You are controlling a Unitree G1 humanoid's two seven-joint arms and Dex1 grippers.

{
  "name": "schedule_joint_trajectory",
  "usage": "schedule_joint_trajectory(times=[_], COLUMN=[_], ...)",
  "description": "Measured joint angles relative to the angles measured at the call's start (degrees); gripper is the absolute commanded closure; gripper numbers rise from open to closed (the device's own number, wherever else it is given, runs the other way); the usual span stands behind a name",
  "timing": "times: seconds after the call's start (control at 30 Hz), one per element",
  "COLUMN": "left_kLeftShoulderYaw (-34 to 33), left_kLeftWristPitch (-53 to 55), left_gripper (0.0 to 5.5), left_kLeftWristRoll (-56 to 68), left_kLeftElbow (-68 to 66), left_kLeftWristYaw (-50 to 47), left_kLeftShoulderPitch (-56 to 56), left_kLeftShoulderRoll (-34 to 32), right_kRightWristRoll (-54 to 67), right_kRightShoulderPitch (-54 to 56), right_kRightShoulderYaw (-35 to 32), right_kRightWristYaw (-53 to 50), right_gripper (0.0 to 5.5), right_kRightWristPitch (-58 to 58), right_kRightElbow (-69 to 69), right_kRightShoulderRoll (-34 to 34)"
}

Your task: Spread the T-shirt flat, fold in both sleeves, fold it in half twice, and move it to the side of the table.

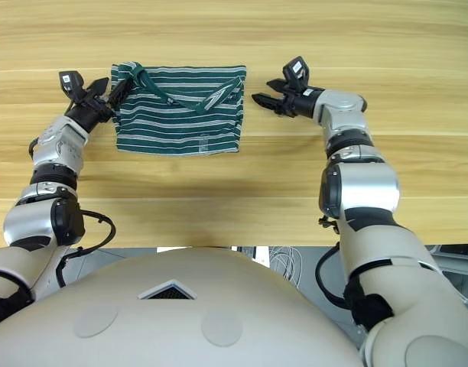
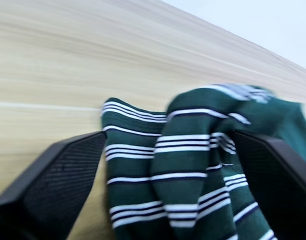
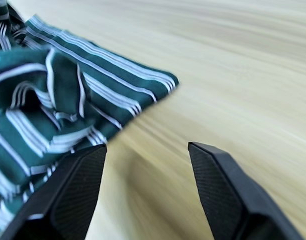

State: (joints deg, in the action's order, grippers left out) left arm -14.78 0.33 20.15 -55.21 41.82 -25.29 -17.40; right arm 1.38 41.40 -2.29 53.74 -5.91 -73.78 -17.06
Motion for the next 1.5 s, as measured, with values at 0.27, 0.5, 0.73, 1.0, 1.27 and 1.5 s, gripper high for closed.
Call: schedule_joint_trajectory(times=[0.27,0.5,0.73,1.0,1.27,1.5], left_kLeftShoulderYaw=[-1.2,-6.0,-11.5,-8.9,-7.1,-4.8], left_kLeftWristPitch=[3.9,-1.5,-7.3,-8.5,-8.8,-9.5], left_gripper=[0.13,0.13,0.13,0.13,0.13,0.13], left_kLeftWristRoll=[0.1,0.3,6.8,6.9,5.9,4.5], left_kLeftElbow=[5.9,25.4,48.1,55.2,57.3,55.8], left_kLeftWristYaw=[-2.4,-8.1,-12.6,-14.2,-15.6,-15.6], left_kLeftShoulderPitch=[2.6,14.9,23.4,27.1,29.0,27.5], left_kLeftShoulderRoll=[1.5,0.1,2.7,5.7,5.8,5.8], right_kRightWristRoll=[1.1,6.2,3.4,-4.2,-8.9,-9.9], right_kRightShoulderPitch=[-2.0,-7.0,-18.6,-6.5,-3.9,-8.4], right_kRightShoulderYaw=[0.2,-3.9,9.3,14.6,19.7,27.1], right_kRightWristYaw=[4.8,3.4,2.2,-17.2,-18.9,9.3], right_gripper=[2.46,2.46,2.46,2.46,2.46,2.46], right_kRightWristPitch=[-6.7,-11.0,-5.1,-1.7,-5.4,-34.8], right_kRightElbow=[7.0,17.9,38.4,13.8,4.0,5.5], right_kRightShoulderRoll=[0.9,-0.3,8.8,24.6,24.4,11.3])
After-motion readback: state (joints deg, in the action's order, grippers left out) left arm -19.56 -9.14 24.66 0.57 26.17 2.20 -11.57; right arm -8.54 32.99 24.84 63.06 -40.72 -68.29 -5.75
